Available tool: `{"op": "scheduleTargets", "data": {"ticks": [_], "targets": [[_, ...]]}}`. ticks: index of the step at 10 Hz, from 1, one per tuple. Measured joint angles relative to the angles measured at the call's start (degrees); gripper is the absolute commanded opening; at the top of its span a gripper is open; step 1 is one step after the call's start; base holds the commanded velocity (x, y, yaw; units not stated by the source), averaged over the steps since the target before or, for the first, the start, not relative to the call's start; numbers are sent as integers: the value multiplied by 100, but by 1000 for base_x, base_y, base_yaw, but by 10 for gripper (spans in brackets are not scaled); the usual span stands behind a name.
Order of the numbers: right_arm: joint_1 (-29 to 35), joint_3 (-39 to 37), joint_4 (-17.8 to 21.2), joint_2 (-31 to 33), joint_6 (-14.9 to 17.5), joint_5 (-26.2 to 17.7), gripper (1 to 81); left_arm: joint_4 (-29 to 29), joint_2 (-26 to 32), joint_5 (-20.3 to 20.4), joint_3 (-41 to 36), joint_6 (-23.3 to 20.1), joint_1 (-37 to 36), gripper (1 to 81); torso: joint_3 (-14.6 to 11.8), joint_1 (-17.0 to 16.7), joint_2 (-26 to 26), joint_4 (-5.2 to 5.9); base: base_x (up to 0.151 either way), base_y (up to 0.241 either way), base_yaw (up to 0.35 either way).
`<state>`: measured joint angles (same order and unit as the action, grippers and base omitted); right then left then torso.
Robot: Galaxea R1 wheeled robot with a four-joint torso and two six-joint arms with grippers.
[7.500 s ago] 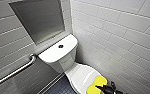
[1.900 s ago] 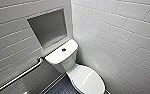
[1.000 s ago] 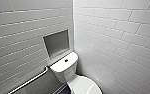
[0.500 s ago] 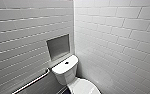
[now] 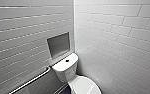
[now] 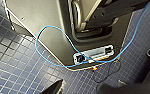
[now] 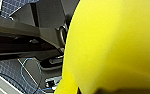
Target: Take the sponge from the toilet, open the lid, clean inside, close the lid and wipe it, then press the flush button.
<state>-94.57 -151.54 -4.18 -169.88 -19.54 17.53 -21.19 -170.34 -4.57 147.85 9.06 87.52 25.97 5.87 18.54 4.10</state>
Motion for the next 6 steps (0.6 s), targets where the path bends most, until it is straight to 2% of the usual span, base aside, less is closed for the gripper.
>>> {"op": "scheduleTargets", "data": {"ticks": [3, 6], "targets": [[-41, 2, -9, -5, 0, -22, 10, 0, 0, -17, 2, 0, 49, 811, -457, -210, -321, 0, 0, 0, 0], [-55, 0, -9, -5, 0, -28, 10, -2, -15, -35, 34, -2, 52, 811, -590, -254, -367, 0, 0, 0, 0]]}}
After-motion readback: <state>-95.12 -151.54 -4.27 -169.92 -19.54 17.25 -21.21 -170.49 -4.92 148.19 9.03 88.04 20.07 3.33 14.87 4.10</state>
